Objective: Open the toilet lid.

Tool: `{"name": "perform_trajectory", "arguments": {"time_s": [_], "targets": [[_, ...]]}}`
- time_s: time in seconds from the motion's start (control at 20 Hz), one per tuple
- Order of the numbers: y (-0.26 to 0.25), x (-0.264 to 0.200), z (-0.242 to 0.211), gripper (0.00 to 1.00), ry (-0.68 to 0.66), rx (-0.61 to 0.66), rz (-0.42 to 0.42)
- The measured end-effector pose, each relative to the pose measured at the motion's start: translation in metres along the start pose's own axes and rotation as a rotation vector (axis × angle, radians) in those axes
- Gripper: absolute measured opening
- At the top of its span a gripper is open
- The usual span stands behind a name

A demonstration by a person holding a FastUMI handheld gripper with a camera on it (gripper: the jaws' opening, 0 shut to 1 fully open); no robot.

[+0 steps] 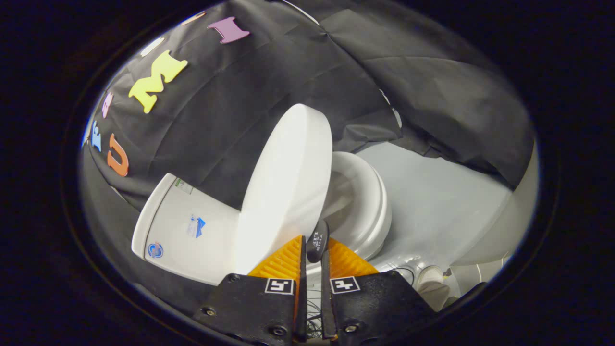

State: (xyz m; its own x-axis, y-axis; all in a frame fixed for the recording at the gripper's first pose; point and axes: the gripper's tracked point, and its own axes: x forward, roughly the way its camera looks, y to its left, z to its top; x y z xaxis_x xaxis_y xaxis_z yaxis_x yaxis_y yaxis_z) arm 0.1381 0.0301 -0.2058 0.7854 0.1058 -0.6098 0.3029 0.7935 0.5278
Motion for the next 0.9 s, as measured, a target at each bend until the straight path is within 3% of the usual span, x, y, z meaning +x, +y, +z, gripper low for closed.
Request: {"name": "perform_trajectory", "arguments": {"time_s": [0.9], "targets": [[0.076,-0.032,0.009,0.14,-0.062,-0.173,0.020]]}}
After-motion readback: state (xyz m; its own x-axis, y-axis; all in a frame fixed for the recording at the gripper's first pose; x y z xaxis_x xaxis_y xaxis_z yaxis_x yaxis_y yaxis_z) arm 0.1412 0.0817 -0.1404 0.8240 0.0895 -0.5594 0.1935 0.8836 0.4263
